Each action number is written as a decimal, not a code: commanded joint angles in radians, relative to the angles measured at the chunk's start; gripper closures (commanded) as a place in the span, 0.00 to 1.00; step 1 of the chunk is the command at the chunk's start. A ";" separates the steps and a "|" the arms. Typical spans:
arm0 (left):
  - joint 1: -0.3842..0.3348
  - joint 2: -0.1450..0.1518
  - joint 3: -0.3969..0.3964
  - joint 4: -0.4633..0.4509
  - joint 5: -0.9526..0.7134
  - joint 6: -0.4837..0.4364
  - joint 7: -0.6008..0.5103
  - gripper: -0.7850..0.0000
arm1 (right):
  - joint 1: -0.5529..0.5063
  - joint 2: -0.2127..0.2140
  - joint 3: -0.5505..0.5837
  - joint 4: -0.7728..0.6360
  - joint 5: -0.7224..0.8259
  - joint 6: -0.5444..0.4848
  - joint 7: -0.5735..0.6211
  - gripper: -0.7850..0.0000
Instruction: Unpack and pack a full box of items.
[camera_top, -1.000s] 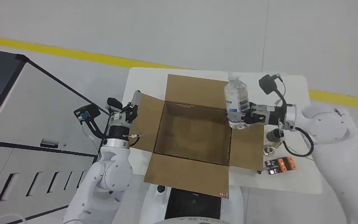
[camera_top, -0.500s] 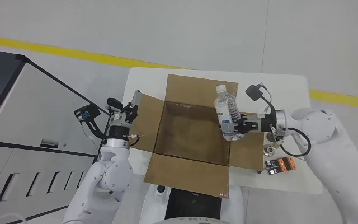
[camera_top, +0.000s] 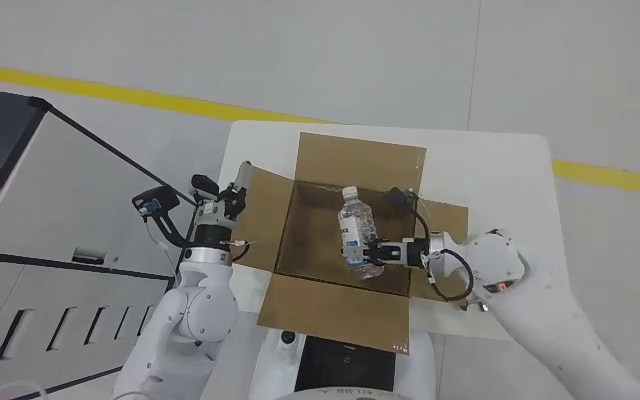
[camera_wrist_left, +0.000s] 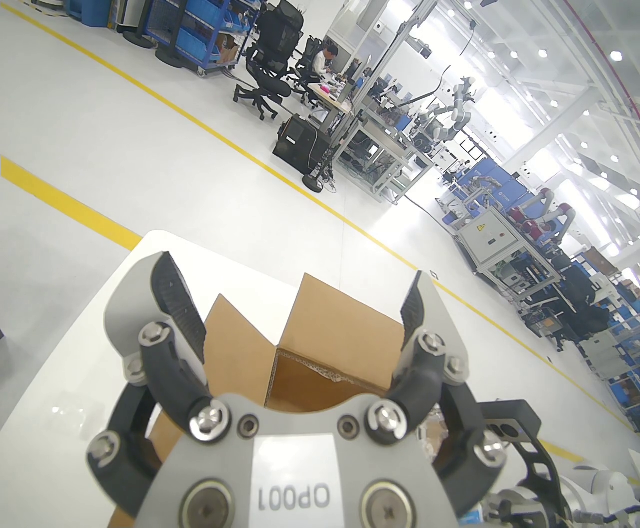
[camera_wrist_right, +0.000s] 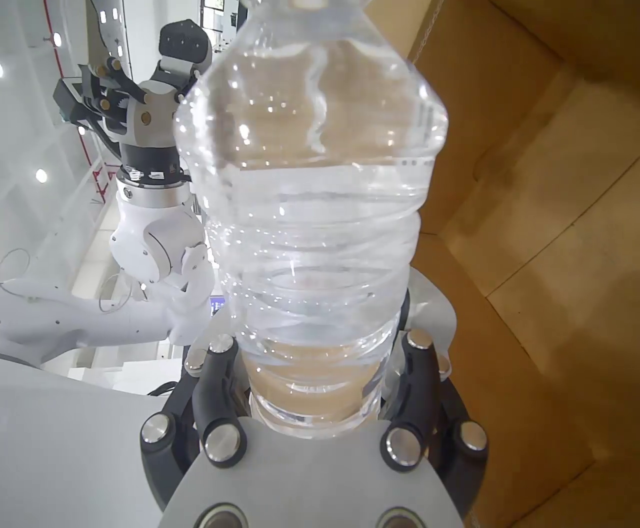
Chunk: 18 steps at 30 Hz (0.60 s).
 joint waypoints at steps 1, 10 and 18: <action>0.000 0.000 0.000 0.000 0.000 0.000 0.000 0.00 | 0.001 0.000 0.001 0.001 0.000 -0.001 0.003 1.00; 0.000 0.000 0.000 0.000 0.000 0.000 0.000 0.00 | 0.001 0.000 0.001 0.001 0.000 -0.001 0.003 1.00; 0.000 0.000 0.000 0.000 0.000 0.000 0.000 0.00 | 0.006 -0.027 -0.082 -0.029 -0.087 0.184 -0.139 1.00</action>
